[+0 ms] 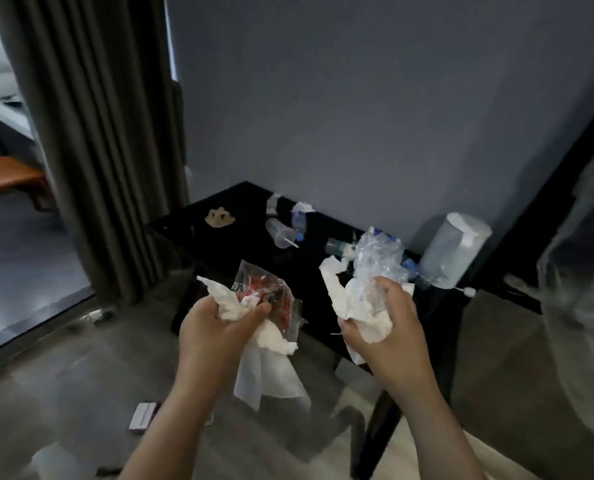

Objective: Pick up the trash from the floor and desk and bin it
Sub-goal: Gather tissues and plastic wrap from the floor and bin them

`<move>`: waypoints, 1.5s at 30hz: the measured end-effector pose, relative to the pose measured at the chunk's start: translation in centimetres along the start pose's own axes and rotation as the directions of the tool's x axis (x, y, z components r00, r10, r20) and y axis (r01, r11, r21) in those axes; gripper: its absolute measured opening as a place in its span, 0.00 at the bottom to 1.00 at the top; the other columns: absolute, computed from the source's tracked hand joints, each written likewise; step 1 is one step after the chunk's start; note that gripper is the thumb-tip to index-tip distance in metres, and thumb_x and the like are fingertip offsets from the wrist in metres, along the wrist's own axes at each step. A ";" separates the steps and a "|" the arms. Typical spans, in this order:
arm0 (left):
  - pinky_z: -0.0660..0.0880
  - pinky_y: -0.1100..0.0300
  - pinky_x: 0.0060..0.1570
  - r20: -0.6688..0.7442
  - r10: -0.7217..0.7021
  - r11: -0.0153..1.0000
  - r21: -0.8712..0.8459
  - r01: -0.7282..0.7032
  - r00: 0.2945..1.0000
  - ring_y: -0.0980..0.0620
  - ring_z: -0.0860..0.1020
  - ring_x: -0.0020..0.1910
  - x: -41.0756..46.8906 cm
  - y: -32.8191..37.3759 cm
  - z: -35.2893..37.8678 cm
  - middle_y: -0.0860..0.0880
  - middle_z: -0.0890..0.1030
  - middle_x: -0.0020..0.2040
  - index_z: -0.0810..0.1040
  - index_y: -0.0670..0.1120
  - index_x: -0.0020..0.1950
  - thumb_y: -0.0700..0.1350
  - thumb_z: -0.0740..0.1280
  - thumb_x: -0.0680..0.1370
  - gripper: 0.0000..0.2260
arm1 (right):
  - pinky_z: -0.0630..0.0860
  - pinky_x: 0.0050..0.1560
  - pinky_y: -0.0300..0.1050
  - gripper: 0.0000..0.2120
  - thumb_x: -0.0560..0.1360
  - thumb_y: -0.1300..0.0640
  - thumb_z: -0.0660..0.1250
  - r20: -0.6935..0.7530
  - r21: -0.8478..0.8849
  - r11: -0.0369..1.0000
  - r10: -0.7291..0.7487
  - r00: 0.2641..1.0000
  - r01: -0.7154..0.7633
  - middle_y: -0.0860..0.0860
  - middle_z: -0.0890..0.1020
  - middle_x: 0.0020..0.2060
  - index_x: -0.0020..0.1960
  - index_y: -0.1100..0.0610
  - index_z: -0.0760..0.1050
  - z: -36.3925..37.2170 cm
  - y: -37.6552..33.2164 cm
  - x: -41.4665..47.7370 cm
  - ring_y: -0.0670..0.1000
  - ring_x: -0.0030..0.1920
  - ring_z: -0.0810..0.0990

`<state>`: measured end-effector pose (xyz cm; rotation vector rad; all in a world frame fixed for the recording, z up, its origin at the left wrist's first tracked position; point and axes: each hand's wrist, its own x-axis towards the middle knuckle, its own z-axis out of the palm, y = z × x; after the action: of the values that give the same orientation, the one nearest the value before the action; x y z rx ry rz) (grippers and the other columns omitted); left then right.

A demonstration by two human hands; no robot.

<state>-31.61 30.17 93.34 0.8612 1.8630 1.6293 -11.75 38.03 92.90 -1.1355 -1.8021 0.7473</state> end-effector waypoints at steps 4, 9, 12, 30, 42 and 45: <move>0.72 0.64 0.31 0.211 0.044 0.998 0.040 -0.053 0.976 0.55 0.80 0.33 -2.5 1.7 4.9 0.49 0.82 0.32 0.78 0.47 0.36 0.49 0.75 0.70 0.09 | 0.64 0.48 0.20 0.31 0.63 0.49 0.74 -0.192 -0.060 0.992 0.099 0.977 -0.112 0.45 0.70 0.59 0.64 0.47 0.68 -6.2 1.0 -3.5 0.31 0.56 0.69; 0.69 0.72 0.27 0.418 0.108 0.991 0.028 -0.131 0.902 0.66 0.79 0.33 -6.9 4.1 11.2 0.53 0.82 0.32 0.79 0.50 0.38 0.48 0.75 0.69 0.07 | 0.69 0.50 0.31 0.26 0.58 0.46 0.70 -0.381 -0.071 0.974 0.174 0.908 -0.216 0.45 0.73 0.56 0.54 0.35 0.67 -13.7 1.8 -8.3 0.39 0.54 0.75; 0.69 0.75 0.28 0.522 0.165 0.981 0.005 -0.196 0.837 0.66 0.78 0.34 -10.7 5.5 15.6 0.51 0.82 0.34 0.80 0.47 0.39 0.48 0.76 0.70 0.07 | 0.73 0.53 0.40 0.26 0.57 0.42 0.68 -0.484 -0.076 0.965 0.184 0.855 -0.251 0.44 0.75 0.56 0.55 0.35 0.68 -18.9 2.8 -11.7 0.45 0.55 0.76; 0.73 0.62 0.35 0.904 0.280 0.916 -0.151 -0.373 0.323 0.59 0.79 0.37 -44.8 9.3 40.2 0.51 0.82 0.36 0.80 0.48 0.40 0.50 0.76 0.69 0.08 | 0.65 0.45 0.19 0.28 0.64 0.51 0.75 -0.911 -0.009 0.841 0.216 0.352 -0.542 0.43 0.70 0.56 0.59 0.41 0.67 -48.6 8.4 -39.5 0.36 0.51 0.73; 0.75 0.53 0.40 0.956 0.280 0.891 -0.226 -0.394 0.085 0.51 0.80 0.38 -54.0 9.9 58.0 0.49 0.82 0.36 0.79 0.47 0.36 0.52 0.77 0.66 0.12 | 0.68 0.44 0.21 0.28 0.65 0.56 0.78 -0.973 0.103 0.750 0.213 0.091 -0.654 0.46 0.73 0.56 0.61 0.47 0.71 -59.8 17.0 -42.1 0.37 0.52 0.76; 0.77 0.50 0.41 0.955 0.294 0.888 -0.258 -0.380 0.036 0.51 0.80 0.38 -54.4 10.7 63.4 0.48 0.82 0.36 0.79 0.45 0.37 0.52 0.77 0.66 0.12 | 0.68 0.44 0.22 0.28 0.66 0.56 0.77 -0.974 0.103 0.713 0.215 0.077 -0.694 0.46 0.72 0.57 0.62 0.47 0.71 -63.2 18.8 -40.1 0.38 0.52 0.75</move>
<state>52.57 32.42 93.22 1.9260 0.6607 0.6384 60.79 11.76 92.37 -1.9382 -0.3954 -0.1602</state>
